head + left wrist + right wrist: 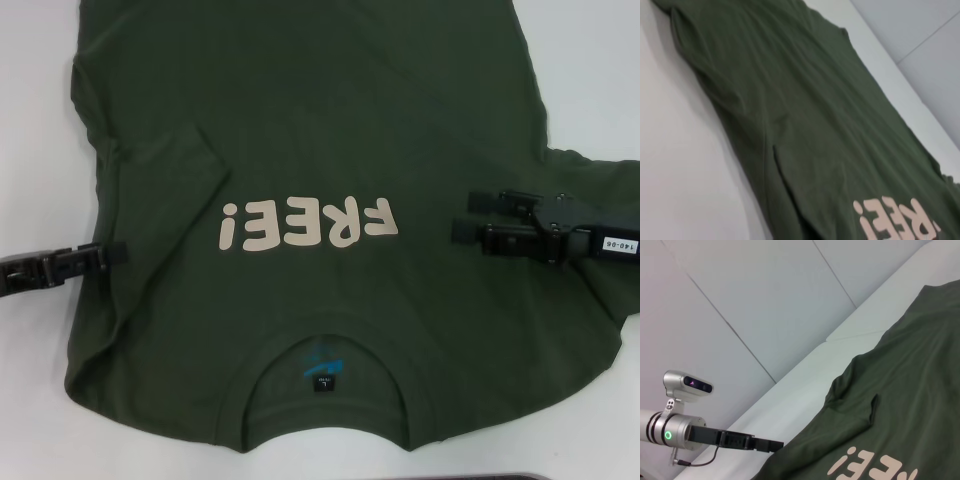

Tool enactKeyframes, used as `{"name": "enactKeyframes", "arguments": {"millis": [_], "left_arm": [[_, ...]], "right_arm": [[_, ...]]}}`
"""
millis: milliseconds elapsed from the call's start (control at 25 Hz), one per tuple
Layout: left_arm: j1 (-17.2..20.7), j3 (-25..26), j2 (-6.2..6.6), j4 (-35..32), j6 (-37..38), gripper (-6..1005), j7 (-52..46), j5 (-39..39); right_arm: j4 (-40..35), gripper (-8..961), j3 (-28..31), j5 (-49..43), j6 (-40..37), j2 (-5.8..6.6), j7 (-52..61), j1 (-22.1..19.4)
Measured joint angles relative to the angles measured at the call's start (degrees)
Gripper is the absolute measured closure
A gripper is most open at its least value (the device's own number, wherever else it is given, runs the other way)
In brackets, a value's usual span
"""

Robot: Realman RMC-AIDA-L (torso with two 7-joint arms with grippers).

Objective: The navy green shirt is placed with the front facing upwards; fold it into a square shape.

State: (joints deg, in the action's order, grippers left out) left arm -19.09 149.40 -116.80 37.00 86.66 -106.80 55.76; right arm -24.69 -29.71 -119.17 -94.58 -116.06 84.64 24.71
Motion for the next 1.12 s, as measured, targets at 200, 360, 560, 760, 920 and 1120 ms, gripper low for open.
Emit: {"name": "enactKeyframes", "arguments": {"millis": [200,360,560,760,920,1120], "left_arm": [[-0.1,-0.1,-0.17,-0.1,-0.2,464,0.0,-0.8],[-0.4,-0.1,-0.39,-0.3,-0.2,475,0.0,-1.0],[-0.9,-0.1,-0.85,-0.3,-0.2,488,0.2,-1.0],[-1.6,-0.1,-1.15,-0.4,-0.2,502,0.3,-1.0],[-2.1,-0.1,-1.37,-0.4,-1.0,513,0.3,-1.1],[-2.6,-0.6,-1.70,-0.4,-2.1,527,0.3,-1.1]], "right_arm": [[-0.1,75,0.0,0.0,0.0,-0.02,0.0,-0.1],[-0.2,75,0.0,0.0,-0.1,-0.16,0.0,-0.1],[-0.2,75,0.0,0.0,-0.1,-0.19,-0.1,-0.1],[-0.1,74,0.0,0.0,-0.2,-0.16,-0.1,-0.2],[0.0,74,0.0,0.0,-0.2,-0.13,-0.2,-0.3],[0.0,74,0.0,0.0,-0.2,-0.12,-0.3,-0.4]]}}
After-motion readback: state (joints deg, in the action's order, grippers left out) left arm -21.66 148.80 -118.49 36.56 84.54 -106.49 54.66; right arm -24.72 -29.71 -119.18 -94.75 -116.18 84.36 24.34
